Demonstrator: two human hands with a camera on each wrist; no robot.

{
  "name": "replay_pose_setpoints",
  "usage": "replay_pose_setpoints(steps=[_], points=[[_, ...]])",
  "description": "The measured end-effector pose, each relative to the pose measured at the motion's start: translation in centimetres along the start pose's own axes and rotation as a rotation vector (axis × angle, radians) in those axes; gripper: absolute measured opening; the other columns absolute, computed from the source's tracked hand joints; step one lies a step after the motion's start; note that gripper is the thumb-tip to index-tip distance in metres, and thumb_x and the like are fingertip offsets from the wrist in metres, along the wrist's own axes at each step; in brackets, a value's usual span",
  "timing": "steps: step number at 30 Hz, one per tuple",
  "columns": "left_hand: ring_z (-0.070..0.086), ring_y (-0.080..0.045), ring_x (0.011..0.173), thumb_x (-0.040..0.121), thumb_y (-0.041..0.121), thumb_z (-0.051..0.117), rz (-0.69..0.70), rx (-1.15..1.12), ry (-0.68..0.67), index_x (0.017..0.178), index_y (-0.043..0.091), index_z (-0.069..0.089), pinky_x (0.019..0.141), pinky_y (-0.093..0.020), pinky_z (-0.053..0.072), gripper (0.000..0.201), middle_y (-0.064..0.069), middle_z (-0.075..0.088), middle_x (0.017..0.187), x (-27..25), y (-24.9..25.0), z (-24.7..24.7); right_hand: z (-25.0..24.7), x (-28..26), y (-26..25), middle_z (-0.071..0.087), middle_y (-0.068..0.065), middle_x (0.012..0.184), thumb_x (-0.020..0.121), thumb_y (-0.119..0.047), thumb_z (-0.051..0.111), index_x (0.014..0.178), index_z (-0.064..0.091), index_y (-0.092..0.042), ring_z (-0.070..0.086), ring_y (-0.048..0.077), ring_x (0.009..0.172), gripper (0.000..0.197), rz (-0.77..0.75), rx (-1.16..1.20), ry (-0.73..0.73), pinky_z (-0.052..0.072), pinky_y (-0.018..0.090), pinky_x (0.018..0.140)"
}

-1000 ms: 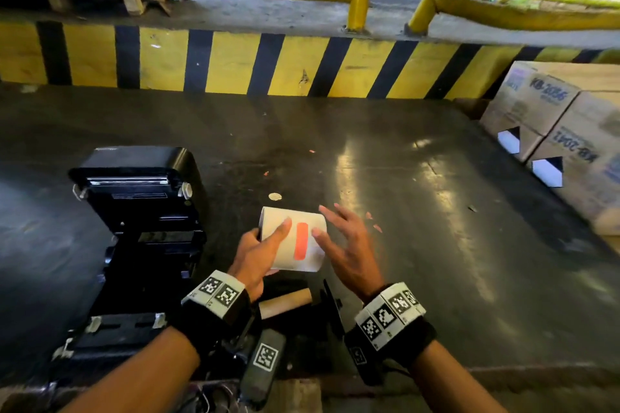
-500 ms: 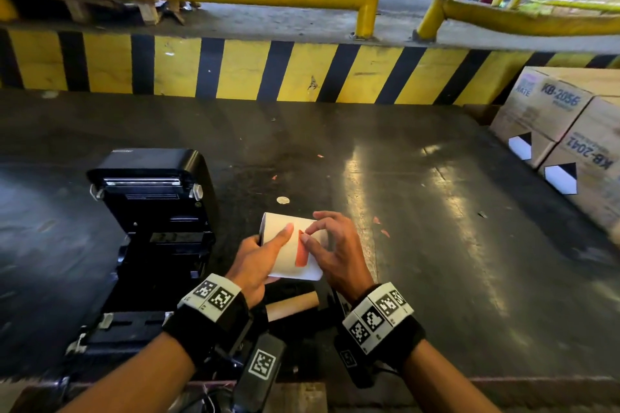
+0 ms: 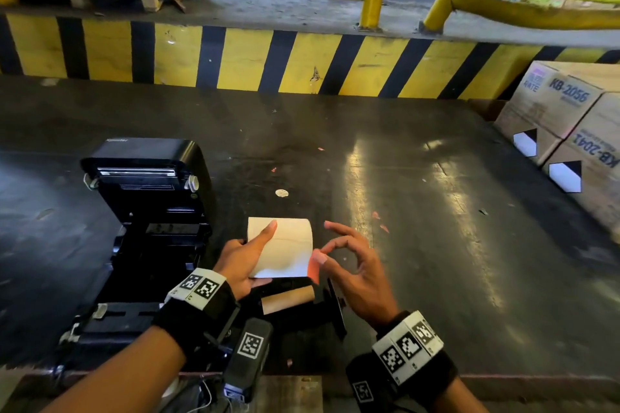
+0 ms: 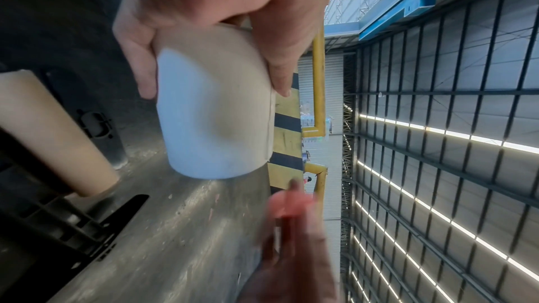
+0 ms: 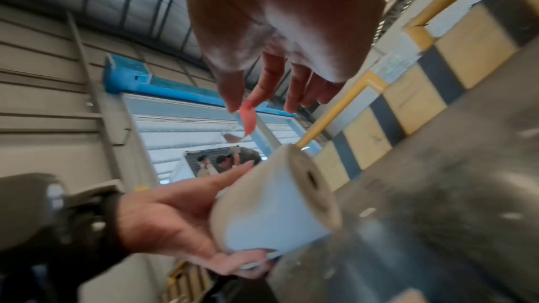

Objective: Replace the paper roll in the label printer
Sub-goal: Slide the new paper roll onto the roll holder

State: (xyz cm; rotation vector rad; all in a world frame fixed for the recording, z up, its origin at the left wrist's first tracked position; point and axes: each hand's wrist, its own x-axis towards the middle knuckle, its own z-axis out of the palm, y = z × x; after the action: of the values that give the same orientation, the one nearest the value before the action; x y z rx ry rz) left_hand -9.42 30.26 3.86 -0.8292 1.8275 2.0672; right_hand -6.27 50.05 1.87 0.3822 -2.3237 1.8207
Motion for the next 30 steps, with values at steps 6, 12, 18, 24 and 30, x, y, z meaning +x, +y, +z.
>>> replay_pose_setpoints(steps=[6,12,18,24,30], points=[[0.063,-0.03,0.099,0.04,0.056,0.081,-0.065,0.026,0.001,0.112,0.008,0.055,0.075,-0.048,0.057,0.091,-0.014,0.065,0.111,-0.5,-1.2,0.3,-3.9,-2.8,9.7,0.062,0.005,0.098,0.071,-0.011,0.077,0.059,0.055,-0.029,0.056,0.023,0.104,0.031,0.389,-0.382,0.066,0.043,0.04,0.095],[0.06,-0.031,0.102,0.064,0.045,0.077,-0.133,0.017,-0.021,0.113,0.007,0.053,0.051,-0.039,0.058,0.066,-0.015,0.062,0.112,-0.5,-3.1,0.2,-3.9,-5.7,12.2,0.049,0.002,0.138,0.072,-0.025,0.077,0.068,0.06,-0.031,0.039,0.024,0.129,0.018,0.487,-0.649,-0.123,0.033,0.034,0.098],[0.06,-0.03,0.104,0.046,0.051,0.081,-0.125,-0.008,-0.006,0.116,0.009,0.051,0.088,-0.057,0.052,0.087,-0.013,0.063,0.114,-0.2,-4.3,-0.3,-4.4,-5.9,12.6,0.041,-0.001,0.145,0.075,-0.038,0.072,0.101,0.065,-0.022,0.03,0.022,0.134,0.032,0.474,-0.727,-0.124,0.025,0.04,0.103],[0.06,-0.031,0.105,0.025,0.058,0.086,-0.114,-0.019,0.017,0.117,0.012,0.052,0.083,-0.056,0.054,0.108,-0.012,0.063,0.115,-0.3,-4.5,-1.7,-3.9,-4.9,12.4,0.041,0.001,0.143,0.076,-0.04,0.07,0.103,0.063,-0.027,0.03,0.024,0.134,0.03,0.522,-0.757,-0.141,0.022,0.044,0.107],[0.057,-0.031,0.106,0.044,0.052,0.082,-0.097,-0.068,0.036,0.113,0.011,0.055,0.08,-0.05,0.056,0.085,-0.013,0.062,0.113,-1.2,-4.0,-2.7,-1.3,-2.5,10.4,0.058,0.005,0.114,0.083,-0.063,0.049,0.097,0.069,-0.02,0.046,0.024,0.114,0.049,0.504,-0.869,-0.237,0.032,0.041,0.097]])
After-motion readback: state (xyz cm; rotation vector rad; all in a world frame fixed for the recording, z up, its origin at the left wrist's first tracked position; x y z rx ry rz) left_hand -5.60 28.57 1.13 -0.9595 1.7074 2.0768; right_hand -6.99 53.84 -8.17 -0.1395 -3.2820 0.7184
